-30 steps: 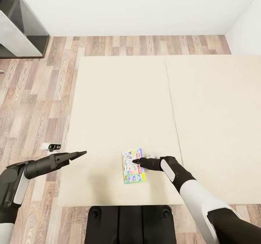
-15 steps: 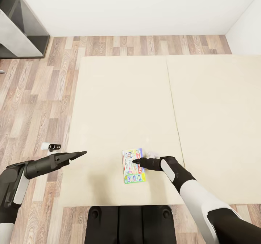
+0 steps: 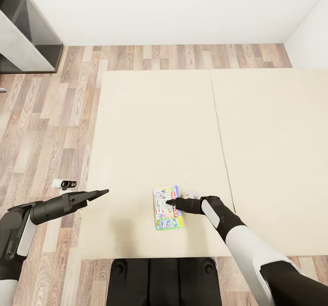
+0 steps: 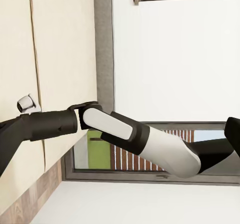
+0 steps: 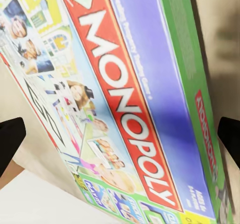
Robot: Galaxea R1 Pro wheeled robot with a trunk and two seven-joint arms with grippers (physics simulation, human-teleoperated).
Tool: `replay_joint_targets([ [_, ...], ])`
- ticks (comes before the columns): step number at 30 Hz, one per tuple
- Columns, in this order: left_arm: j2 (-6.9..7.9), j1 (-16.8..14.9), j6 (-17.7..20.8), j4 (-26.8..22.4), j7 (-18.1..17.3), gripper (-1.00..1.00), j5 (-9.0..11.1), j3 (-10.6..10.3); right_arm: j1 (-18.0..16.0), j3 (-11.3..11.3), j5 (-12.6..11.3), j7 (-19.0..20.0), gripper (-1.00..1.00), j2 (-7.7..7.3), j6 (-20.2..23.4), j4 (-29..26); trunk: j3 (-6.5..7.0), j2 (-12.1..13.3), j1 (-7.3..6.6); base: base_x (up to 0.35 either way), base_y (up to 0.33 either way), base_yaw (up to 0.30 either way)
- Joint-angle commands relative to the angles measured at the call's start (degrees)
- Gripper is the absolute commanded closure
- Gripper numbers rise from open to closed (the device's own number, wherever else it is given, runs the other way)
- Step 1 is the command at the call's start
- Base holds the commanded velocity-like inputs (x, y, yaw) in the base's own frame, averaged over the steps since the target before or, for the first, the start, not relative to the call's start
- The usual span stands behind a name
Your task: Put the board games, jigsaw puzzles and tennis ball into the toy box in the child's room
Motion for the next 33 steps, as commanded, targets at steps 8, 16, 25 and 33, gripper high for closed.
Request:
replay_joint_targets([
  [8,0.01,-0.02,0.61,-0.01,-0.23,-1.00,-0.04,-0.01,-0.01,0.13,0.07,0.02,-1.00,0.01,0.10,0.00,-0.05,-0.07,0.04,0.000,0.084,0.000],
  [16,0.01,-0.02,0.61,-0.01,-0.23,-1.00,-0.04,-0.01,0.01,0.13,0.07,-0.01,-1.00,0.01,0.10,0.00,-0.05,-0.07,0.04,0.000,0.008,0.000],
  [25,0.01,-0.02,0.63,-0.01,-0.23,-1.00,-0.04,-0.01,0.02,0.13,0.07,-0.01,-1.00,0.01,0.10,0.00,-0.05,-0.07,0.04,0.000,0.084,0.000],
  [33,0.01,-0.02,0.61,-0.01,-0.23,-1.00,-0.04,-0.01,0.02,0.13,0.07,-0.02,-1.00,0.01,0.05,0.00,-0.05,-0.07,0.04,0.000,0.020,0.000],
])
